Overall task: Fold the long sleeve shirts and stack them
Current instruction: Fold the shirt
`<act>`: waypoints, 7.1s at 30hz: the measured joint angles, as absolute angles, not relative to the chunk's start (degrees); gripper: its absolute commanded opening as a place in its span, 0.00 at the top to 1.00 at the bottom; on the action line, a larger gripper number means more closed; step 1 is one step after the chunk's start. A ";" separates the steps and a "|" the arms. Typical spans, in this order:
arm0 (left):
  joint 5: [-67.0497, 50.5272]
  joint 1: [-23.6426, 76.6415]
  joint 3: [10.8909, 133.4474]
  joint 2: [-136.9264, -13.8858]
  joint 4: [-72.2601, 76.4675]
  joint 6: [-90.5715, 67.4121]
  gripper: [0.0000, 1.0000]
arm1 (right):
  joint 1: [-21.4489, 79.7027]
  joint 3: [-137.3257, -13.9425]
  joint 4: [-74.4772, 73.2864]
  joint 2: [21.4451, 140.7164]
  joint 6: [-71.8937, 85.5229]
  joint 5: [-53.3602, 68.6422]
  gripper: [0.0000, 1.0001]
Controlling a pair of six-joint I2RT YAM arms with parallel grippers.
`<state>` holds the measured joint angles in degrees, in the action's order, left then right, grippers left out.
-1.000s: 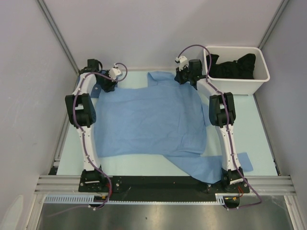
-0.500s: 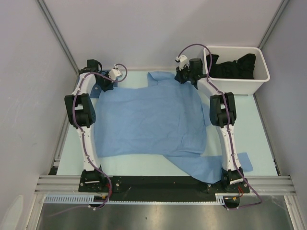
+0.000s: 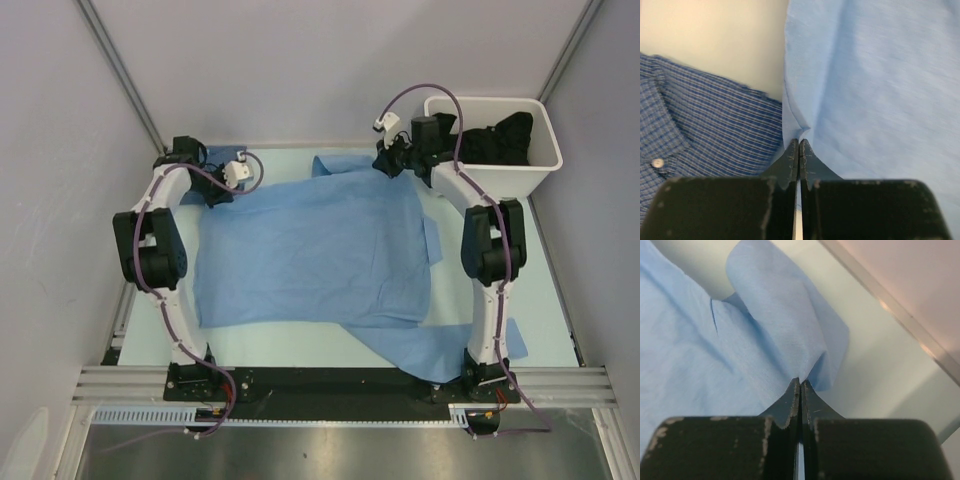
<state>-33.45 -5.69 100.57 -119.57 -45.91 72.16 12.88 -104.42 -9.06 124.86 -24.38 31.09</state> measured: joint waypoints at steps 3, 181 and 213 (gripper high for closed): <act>-33.26 -5.87 93.43 -114.28 -46.17 75.29 1.00 | 13.23 -99.09 -10.72 119.98 -27.05 31.83 1.00; -34.33 -9.72 65.95 -68.60 -15.77 12.60 0.01 | 16.36 -98.41 -6.42 133.75 20.95 44.10 1.00; -52.64 18.17 54.08 -70.15 -18.87 48.62 0.00 | 35.29 -69.08 -15.16 87.24 -24.43 49.87 1.00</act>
<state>-52.64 18.17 54.08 -70.15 -18.87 48.62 35.29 -69.08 -15.16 87.24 -24.43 49.87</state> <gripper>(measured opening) 0.994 0.010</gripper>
